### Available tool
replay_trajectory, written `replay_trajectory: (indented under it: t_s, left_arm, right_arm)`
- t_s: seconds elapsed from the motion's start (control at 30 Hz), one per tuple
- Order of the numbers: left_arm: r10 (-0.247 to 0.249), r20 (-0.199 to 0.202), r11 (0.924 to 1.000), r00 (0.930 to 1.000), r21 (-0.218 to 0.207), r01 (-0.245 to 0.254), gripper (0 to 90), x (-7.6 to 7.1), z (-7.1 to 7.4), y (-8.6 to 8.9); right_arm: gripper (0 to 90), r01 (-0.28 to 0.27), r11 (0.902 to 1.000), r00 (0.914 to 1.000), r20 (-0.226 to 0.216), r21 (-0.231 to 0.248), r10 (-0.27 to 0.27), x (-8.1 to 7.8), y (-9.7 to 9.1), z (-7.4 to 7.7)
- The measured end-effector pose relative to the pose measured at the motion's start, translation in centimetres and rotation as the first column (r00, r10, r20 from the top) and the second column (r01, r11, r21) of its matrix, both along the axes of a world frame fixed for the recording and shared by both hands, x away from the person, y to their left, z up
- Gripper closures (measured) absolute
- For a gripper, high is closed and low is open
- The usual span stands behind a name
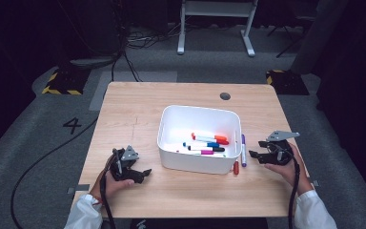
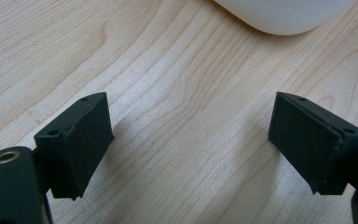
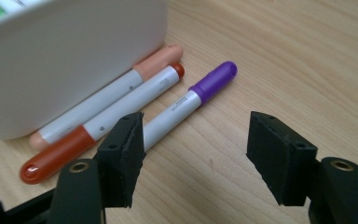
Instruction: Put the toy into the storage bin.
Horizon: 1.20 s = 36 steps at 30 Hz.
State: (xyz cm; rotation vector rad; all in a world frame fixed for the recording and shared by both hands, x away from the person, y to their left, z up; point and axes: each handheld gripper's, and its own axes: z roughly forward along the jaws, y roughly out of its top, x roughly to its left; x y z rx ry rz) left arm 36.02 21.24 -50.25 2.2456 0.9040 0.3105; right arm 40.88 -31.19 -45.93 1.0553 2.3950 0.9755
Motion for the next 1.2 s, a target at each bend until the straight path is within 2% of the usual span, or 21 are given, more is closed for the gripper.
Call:
replay_trajectory:
  t_s: [0.2, 0.3, 0.5, 0.57, 0.67, 0.73, 0.87, 0.9, 1.13, 1.2]
  left_arm:
    - [0.0, 0.0, 1.0, 1.0, 0.0, 0.0, 13.6, 0.0, 0.0, 0.0]
    - [0.0, 0.001, 1.0, 1.0, 0.0, 0.0, 13.6, 0.0, 0.0, 0.0]
    - [0.0, 0.001, 1.0, 1.0, 0.0, 0.0, 13.6, 0.0, 0.0, 0.0]
    - [0.0, 0.0, 1.0, 1.0, 0.0, 0.0, 13.6, 0.0, 0.0, 0.0]
    - [0.0, 0.0, 1.0, 1.0, 0.0, 0.0, 13.6, 0.0, 0.0, 0.0]
    - [0.0, 0.0, 1.0, 1.0, 0.0, 0.0, 13.6, 0.0, 0.0, 0.0]
    - [0.0, 0.0, 1.0, 1.0, 0.0, 0.0, 13.6, 0.0, 0.0, 0.0]
    - [0.0, 0.0, 1.0, 1.0, 0.0, 0.0, 13.6, 0.0, 0.0, 0.0]
    - [0.0, 0.0, 1.0, 1.0, 0.0, 0.0, 13.6, 0.0, 0.0, 0.0]
    - [0.0, 0.0, 1.0, 1.0, 0.0, 0.0, 13.6, 0.0, 0.0, 0.0]
  right_arm:
    - [37.7, 0.038, 0.9975, 0.9992, -0.017, 0.06, -0.037, 1.2, 0.5, -0.8]
    - [37.9, 0.043, 0.9983, 0.999, -0.012, 0.039, -0.043, 1.9, 1.3, -1.0]
    - [37.9, 0.081, 0.9954, 0.9966, -0.023, 0.052, -0.08, 3.3, 2.5, -1.4]
    - [38.6, 0.106, 0.9941, 0.9943, -0.016, 0.024, -0.105, 3.6, 2.8, -1.6]
    - [41.0, 0.15, 0.9887, 0.9879, -0.039, 0.001, -0.15, 4.2, 2.9, -2.3]
    - [42.2, 0.162, 0.9866, 0.9853, -0.056, 0.014, -0.161, 4.6, 2.8, -2.6]
    - [49.5, 0.188, 0.9822, 0.98, -0.066, 0.001, -0.187, 5.0, 2.6, -2.9]
    - [51.9, 0.205, 0.9787, 0.9761, -0.072, -0.005, -0.205, 5.1, 2.6, -2.9]
    - [72.3, 0.214, 0.9767, 0.9747, -0.063, -0.013, -0.215, 5.1, 2.0, -2.8]
    - [74.4, 0.215, 0.9766, 0.9747, -0.062, -0.008, -0.215, 5.1, 1.8, -2.8]
